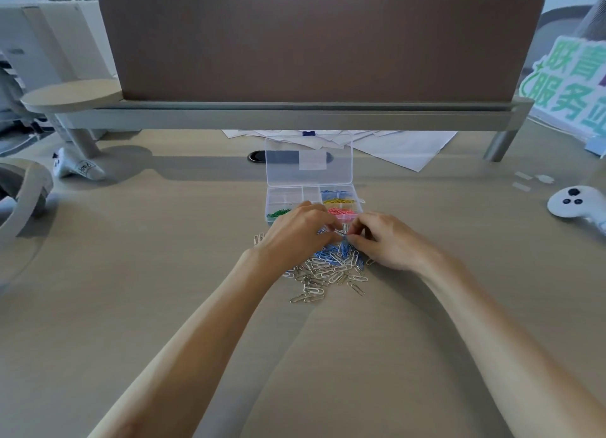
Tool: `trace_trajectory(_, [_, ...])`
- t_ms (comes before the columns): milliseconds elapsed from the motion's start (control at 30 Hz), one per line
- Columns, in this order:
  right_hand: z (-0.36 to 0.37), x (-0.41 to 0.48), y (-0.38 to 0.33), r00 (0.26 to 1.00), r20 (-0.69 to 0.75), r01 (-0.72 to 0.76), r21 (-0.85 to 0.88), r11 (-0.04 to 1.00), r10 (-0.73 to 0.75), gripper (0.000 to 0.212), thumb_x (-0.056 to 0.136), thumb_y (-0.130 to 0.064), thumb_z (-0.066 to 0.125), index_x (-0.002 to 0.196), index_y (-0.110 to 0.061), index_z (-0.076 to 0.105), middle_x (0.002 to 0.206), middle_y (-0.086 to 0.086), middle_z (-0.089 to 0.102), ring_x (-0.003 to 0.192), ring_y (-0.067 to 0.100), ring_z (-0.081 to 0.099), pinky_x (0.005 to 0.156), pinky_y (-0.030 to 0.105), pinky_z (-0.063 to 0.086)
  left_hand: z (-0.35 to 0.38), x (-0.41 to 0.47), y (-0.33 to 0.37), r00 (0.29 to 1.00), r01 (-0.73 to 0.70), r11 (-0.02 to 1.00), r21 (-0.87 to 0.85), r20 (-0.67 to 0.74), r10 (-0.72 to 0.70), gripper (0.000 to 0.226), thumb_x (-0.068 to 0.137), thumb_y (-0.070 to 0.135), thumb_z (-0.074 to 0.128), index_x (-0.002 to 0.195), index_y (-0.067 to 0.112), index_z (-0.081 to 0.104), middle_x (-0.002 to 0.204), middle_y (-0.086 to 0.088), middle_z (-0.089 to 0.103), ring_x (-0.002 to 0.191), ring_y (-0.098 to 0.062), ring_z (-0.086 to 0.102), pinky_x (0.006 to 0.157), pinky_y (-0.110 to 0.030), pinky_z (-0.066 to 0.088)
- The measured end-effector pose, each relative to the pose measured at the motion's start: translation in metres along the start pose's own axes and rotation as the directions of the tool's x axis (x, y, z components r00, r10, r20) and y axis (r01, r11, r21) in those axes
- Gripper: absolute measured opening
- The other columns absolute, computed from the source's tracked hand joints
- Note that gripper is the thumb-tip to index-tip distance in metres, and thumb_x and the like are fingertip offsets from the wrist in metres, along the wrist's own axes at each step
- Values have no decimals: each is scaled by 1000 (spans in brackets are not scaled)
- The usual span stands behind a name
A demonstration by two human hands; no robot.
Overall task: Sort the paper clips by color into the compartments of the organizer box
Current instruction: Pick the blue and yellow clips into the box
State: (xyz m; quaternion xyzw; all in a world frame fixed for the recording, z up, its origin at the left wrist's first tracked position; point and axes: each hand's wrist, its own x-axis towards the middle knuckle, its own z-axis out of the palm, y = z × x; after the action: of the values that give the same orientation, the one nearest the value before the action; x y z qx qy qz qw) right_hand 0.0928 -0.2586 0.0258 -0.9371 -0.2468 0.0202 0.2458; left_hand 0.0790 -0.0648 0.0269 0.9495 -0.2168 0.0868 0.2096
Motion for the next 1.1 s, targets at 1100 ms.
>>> trace_trajectory(1100, [-16, 44, -1, 972, -221, -37, 180, 983, 77, 8, 82, -19, 73, 77, -23, 69, 76, -9, 67, 68, 4, 58, 60, 13, 40, -24, -8, -68, 918, 290, 951, -110, -247, -309, 15, 92, 26, 62, 99, 25, 75, 92, 13, 57, 97, -10, 43, 74, -29, 34])
